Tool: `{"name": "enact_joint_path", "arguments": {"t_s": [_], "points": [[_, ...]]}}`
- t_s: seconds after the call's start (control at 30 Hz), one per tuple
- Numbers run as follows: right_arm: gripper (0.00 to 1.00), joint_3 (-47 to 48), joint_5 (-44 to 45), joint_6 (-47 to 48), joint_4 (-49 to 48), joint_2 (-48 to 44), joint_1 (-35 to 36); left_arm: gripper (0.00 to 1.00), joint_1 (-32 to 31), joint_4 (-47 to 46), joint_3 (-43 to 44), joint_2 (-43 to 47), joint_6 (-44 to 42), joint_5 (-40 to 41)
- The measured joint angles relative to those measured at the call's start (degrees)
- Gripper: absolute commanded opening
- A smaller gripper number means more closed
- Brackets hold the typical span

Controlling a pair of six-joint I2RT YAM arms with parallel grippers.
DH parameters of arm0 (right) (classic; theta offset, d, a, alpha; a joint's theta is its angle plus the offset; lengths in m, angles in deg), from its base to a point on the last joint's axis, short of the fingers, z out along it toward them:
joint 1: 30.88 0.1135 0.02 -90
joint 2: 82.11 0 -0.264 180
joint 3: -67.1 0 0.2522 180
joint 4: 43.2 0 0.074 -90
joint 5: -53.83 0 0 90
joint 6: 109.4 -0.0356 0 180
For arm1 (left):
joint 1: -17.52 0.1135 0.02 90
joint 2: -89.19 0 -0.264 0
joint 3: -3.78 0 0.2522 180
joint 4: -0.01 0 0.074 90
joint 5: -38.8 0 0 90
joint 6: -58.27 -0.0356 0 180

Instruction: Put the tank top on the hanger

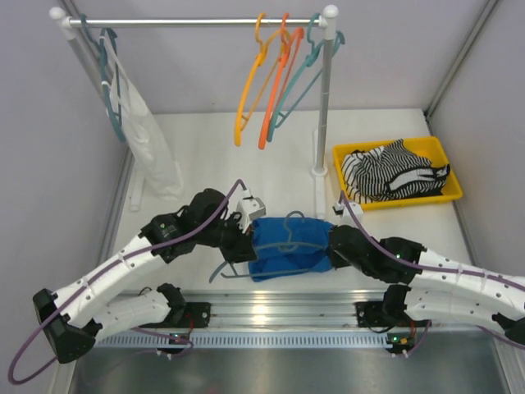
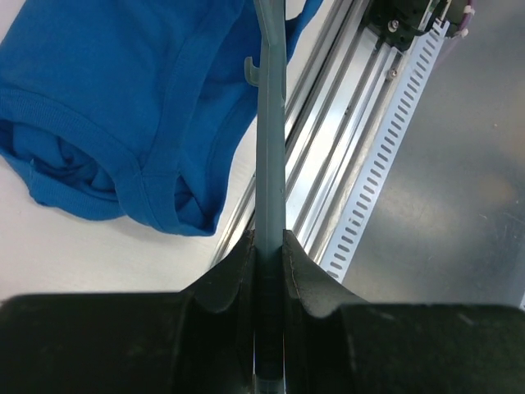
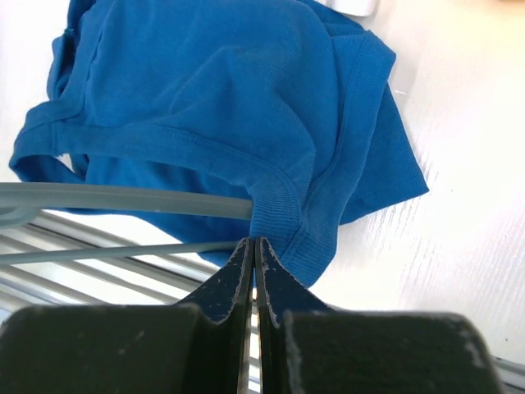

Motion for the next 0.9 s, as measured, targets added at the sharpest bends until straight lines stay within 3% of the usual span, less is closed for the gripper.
{"name": "enact_joint_path", "arguments": {"t_s": [0.4,0.9], "points": [[0.0,5.0,1.2,1.9,0.6,0.2,0.0,0.0,-1.1,-24.9,-14.2,2.3,4.9,-2.4],[0.02,8.8,4.6,3.0,4.1,1.0,-0.2,0.0,-6.2,-47.2,-20.9,-4.4,8.1,0.6]]}}
